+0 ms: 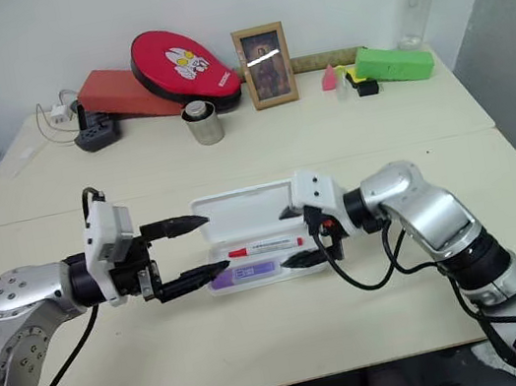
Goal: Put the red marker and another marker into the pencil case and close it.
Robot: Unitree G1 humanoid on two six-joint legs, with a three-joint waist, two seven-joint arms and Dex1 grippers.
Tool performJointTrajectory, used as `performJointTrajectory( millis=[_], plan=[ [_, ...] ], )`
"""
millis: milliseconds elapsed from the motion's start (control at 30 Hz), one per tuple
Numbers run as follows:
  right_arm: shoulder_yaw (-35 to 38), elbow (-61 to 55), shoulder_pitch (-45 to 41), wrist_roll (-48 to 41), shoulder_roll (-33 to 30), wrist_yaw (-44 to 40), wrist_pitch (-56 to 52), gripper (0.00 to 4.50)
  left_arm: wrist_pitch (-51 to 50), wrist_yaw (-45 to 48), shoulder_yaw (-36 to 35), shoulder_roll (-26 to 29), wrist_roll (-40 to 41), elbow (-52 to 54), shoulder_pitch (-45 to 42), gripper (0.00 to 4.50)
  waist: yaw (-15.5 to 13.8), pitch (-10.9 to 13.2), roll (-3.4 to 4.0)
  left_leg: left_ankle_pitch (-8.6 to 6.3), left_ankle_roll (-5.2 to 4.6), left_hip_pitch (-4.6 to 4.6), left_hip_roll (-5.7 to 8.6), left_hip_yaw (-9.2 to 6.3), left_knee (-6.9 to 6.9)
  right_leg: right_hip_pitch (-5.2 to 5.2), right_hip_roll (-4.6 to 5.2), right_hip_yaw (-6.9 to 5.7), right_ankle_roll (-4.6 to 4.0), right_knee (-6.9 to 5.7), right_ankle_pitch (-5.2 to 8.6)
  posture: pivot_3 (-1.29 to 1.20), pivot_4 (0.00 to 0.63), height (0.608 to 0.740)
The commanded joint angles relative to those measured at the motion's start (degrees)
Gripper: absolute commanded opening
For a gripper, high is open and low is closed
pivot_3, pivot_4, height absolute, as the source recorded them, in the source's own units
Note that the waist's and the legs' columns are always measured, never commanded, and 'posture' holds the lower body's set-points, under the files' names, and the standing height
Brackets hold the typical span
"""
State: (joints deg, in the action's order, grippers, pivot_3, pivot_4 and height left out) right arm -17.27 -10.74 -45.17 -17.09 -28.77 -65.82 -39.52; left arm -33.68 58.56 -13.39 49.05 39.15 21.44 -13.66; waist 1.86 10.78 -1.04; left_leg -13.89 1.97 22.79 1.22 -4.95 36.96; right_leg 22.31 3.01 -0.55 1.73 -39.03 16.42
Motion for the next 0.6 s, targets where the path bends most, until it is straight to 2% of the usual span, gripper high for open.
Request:
performJointTrajectory(
  millis=[33, 167, 267, 300, 400, 600],
  plan=[
    [5.09, 3.68, -6.53, -2.58, 1.21, 0.86, 1.36, 4.46, -0.8, -2.25, -6.02, 0.19, 3.44, -1.43, -2.61, 4.5, 0.0, 0.0, 0.0, 0.0, 0.0, -0.01, 0.0, 0.0, 0.01, -0.01, 0.0, 0.0, 0.0, -0.03, 0.0, 0.0, 0.15, 0.74],
    [4.84, 21.76, -16.15, 3.57, 4.58, 6.48, 8.03, 4.46, -1.16, -4.28, -9.74, -0.23, 4.97, -4.67, -4.25, 4.5, 0.1, -0.01, -0.01, 0.0, 0.0, -0.07, 0.02, 0.07, 0.0, -0.03, -0.02, 0.03, 0.0, -0.02, 0.0, 0.0, 0.15, 0.74],
    [4.36, 29.21, -18.84, 5.55, 6.12, 7.3, 11.5, 4.46, -0.83, -4.72, -10.02, -0.19, 4.98, -5.24, -4.2, 4.5, 0.06, -0.01, -0.01, 0.01, 0.01, -0.08, 0.01, 0.1, -0.03, -0.01, -0.03, 0.04, -0.01, -0.01, 0.0, 0.0, 0.15, 0.74],
    [3.76, 32.0, -19.57, 6.69, 6.57, 7.5, 12.9, 4.08, -0.66, -4.91, -10.12, -0.23, 4.8, -5.22, -3.97, 4.5, 0.05, -0.01, -0.01, 0.0, 0.01, -0.06, 0.01, 0.12, -0.04, 0.01, -0.03, 0.06, -0.01, 0.0, 0.0, 0.0, 0.15, 0.74],
    [2.78, 37.97, -21.11, 9.56, 7.69, 8.49, 15.61, 3.5, -0.9, -5.53, -10.71, -0.5, 5.28, -5.04, -3.52, 4.5, 0.05, -0.01, -0.01, 0.01, 0.02, 0.03, 0.02, 0.14, -0.03, 0.05, 0.01, 0.08, -0.01, 0.05, 0.0, 0.0, 0.15, 0.74],
    [2.21, 46.86, -23.34, 14.11, 9.48, 11.2, 19.43, 2.0, -1.34, -5.69, -11.72, -0.03, 6.4, -4.0, -2.11, 4.5, 0.05, 0.0, 0.0, 0.01, 0.02, 0.02, 0.03, 0.16, -0.03, 0.07, 0.02, 0.1, -0.01, 0.02, 0.0, 0.0, 0.15, 0.74]
  ],
)
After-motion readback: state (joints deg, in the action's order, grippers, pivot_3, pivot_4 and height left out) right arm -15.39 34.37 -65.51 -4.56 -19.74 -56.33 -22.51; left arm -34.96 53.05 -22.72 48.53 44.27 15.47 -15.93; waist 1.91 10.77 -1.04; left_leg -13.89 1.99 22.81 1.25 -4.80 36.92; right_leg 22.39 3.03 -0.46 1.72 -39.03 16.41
